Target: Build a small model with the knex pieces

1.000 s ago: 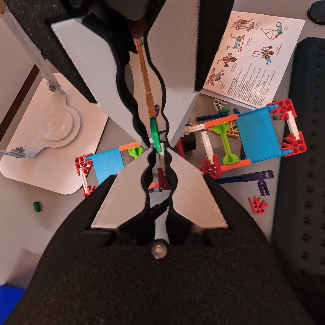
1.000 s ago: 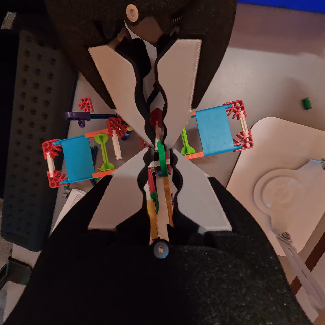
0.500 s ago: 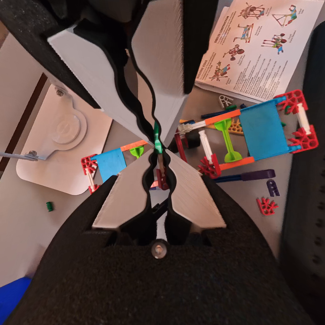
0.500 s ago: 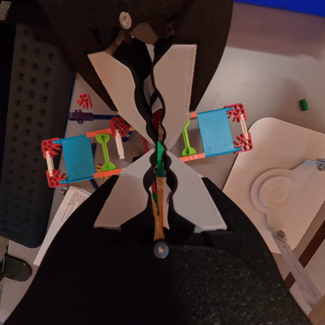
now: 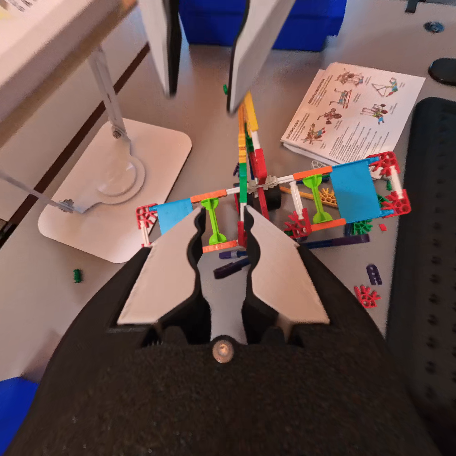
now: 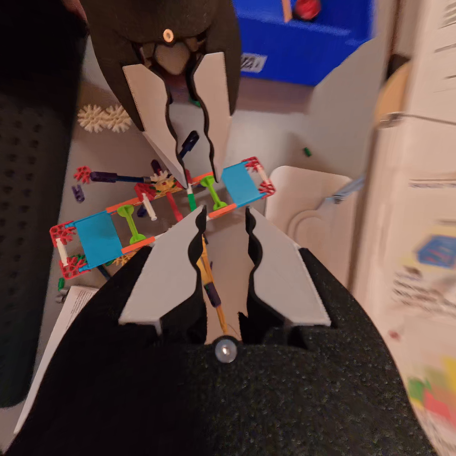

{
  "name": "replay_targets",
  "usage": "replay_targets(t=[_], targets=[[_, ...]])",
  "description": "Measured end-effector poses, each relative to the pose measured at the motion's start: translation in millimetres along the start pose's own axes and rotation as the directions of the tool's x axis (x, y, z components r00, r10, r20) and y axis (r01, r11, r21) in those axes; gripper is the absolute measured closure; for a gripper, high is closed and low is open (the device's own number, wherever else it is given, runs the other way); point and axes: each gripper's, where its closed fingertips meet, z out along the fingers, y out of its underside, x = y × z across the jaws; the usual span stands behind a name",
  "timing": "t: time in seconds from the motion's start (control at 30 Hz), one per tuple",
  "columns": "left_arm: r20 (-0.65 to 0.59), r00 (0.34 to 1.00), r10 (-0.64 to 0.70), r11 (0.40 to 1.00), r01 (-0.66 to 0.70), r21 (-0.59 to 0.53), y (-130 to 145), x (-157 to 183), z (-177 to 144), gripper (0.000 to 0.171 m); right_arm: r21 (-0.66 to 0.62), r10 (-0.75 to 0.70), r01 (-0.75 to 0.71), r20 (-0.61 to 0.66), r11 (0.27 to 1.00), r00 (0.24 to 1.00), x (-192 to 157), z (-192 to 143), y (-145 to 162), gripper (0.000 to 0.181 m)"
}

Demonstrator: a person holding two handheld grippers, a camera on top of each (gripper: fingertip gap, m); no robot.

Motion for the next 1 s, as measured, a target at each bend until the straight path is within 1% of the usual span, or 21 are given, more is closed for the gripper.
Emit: replay_targets(t=[0.07, 0.1, 0.13, 0.2, 0.27, 0.33, 0.37, 0.4, 0.47, 0.5, 0.57, 0.63, 0.7, 0.73, 0.77, 0.93, 1.0], targets=[[-0.032, 0.999, -0.003, 1.0, 0.004, 0.028, -3.8, 4.2, -10.4, 0.142, 0.07, 0.017, -0.011, -0.075, 0.998, 0.997, 1.4, -32.6, -7.3, 0.15], [-0.036, 0.999, 0.005, 1.0, -0.005, 0.022, -3.3, 6.7, -14.2, 0.142, 0.084, 0.024, -0.013, -0.123, 0.996, 0.992, 1.3, -48.1, -6.9, 0.15], [-0.037, 0.999, 0.016, 1.0, -0.016, 0.009, -1.8, 9.4, -16.1, 0.142, 0.071, 0.02, -0.008, -0.176, 0.997, 0.984, 0.3, -60.8, -1.5, 0.15], [-0.053, 0.998, 0.032, 0.999, -0.032, 0.001, -3.0, 16.9, -11.8, 0.14, 0.048, 0.007, 0.004, -0.232, 0.999, 0.973, -10.5, -77.9, 10.3, 0.15], [-0.041, 0.999, 0.034, 0.998, -0.036, -0.053, 0.2, 18.9, 1.8, 0.141, 0.058, 0.041, -0.028, -0.244, 0.998, 0.969, -24.1, -84.9, 19.5, 0.151], [-0.022, 0.999, 0.033, 0.992, -0.035, -0.118, 7.4, 17.8, 15.6, 0.146, 0.033, 0.059, -0.053, -0.264, 0.998, 0.963, -32.6, -80.1, 35.0, 0.151], [-0.044, 0.999, 0.023, 0.99, -0.029, -0.141, 10.6, 21.6, 20.9, 0.15, 0.022, 0.074, -0.07, -0.264, 0.997, 0.962, -35.4, -74.4, 43.5, 0.151], [-0.04, 0.999, 0.026, 0.988, -0.032, -0.154, 12.6, 21.5, 25.0, 0.156, 0.012, 0.082, -0.082, -0.26, 0.997, 0.962, -37.4, -66.6, 51.2, 0.15], [-0.04, 0.999, 0.027, 0.987, -0.033, -0.156, 12.8, 21.8, 29.0, 0.166, -0.013, 0.068, -0.076, -0.313, 0.997, 0.947, -29.1, -51.1, 64.3, 0.146], [-0.045, 0.998, 0.031, 0.988, -0.037, -0.147, 11.0, 22.9, 29.9, 0.165, -0.027, 0.043, -0.054, -0.327, 0.998, 0.944, -25.4, -42.1, 68.7, 0.144], [-0.041, 0.998, 0.038, 0.989, -0.043, -0.141, 9.4, 23.2, 31.1, 0.166, -0.011, -0.017, 0.014, -0.359, 1.0, 0.933, -17.3, -27.4, 67.5, 0.144], [-0.032, 0.999, 0.042, 0.989, -0.046, -0.139, 8.3, 22.5, 31.6, 0.166, -0.055, -0.027, 0.01, -0.316, 0.998, 0.948, -16.3, -10.9, 75.4, 0.146], [-0.027, 0.999, 0.028, 0.99, -0.031, -0.134, 7.4, 21.0, 31.9, 0.166, -0.081, -0.03, 0.008, -0.282, 0.997, 0.959, -16.0, -1.1, 78.8, 0.153], [-0.024, 1.0, 0.014, 0.992, -0.017, -0.123, 5.7, 19.5, 31.8, 0.167, -0.086, -0.027, 0.004, -0.27, 0.996, 0.963, -15.9, 0.6, 78.4, 0.155], [-0.029, 1.0, -0.002, 0.992, -0.001, -0.123, 6.1, 19.3, 31.9, 0.167, -0.089, -0.026, 0.003, -0.268, 0.996, 0.963, -14.6, 0.5, 77.3, 0.162], [-0.008, 0.998, -0.06, 0.993, 0.059, -0.1, 5.8, 11.6, 31.0, 0.168, -0.102, -0.018, -0.008, -0.255, 0.995, 0.967, -14.9, -0.7, 76.7, 0.165], [-0.022, 0.996, -0.084, 0.993, 0.082, -0.084, 3.5, 12.4, 30.1, 0.168, -0.111, -0.013, -0.015, -0.251, 0.994, 0.968, -15.6, -0.7, 78.8, 0.166]])
